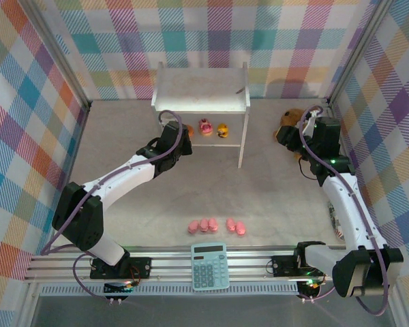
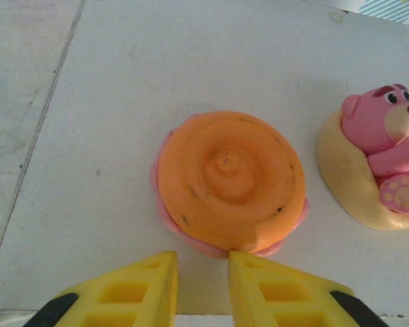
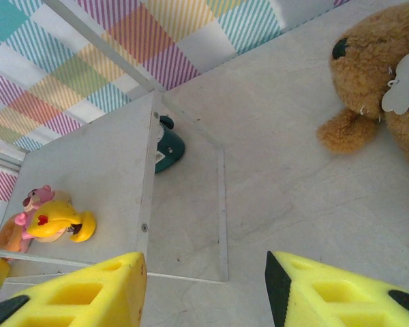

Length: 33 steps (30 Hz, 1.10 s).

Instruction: Place and organize the plastic toys onto the shelf

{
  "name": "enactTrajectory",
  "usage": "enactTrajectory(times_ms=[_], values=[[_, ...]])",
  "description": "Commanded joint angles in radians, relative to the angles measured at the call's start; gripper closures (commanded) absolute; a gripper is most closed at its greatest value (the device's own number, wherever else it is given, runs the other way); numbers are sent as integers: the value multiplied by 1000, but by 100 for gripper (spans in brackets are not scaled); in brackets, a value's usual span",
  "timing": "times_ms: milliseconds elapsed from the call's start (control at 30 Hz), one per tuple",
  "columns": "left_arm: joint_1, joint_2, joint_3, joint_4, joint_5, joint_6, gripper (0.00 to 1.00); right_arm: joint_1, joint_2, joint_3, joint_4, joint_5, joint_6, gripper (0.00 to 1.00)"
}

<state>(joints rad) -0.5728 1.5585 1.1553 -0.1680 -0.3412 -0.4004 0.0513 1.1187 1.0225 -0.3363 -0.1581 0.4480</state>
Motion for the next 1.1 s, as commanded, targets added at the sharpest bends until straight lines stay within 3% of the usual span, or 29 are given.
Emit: enactTrajectory(times_ms=[0,133,367,500,633,700,833,933,1000,1067], values=[[15,5,20,13,-22,8,74,-8,1,4,27,-3,-19,49],[13,-12,12,21,-15,5,73,-7,-2,5,25,-4,-20,49],[-13,-80,-25,73,13,29,57,-8,-4,13,13,-10,-24,45],[-45,-135,-50,107,39,52,53,-8,1,33,-24,-17,-42,40],[-135,-232,-73,119,46,83,54,-8,-5,54,-89,-14,-78,39],[-194,-299,-83,106,-6,127,54,-7,-11,53,-121,-15,-86,39],[-239,-430,-74,-32,-123,163,53,-7,-5,58,-203,-52,-121,39],[-238,-480,-46,-237,-234,148,52,11,10,95,-342,-97,-175,43],[-235,-490,-46,-381,-285,107,51,68,2,119,-472,-88,-207,44],[-234,-523,-101,-460,-267,59,48,182,-25,129,-589,-11,-204,45]])
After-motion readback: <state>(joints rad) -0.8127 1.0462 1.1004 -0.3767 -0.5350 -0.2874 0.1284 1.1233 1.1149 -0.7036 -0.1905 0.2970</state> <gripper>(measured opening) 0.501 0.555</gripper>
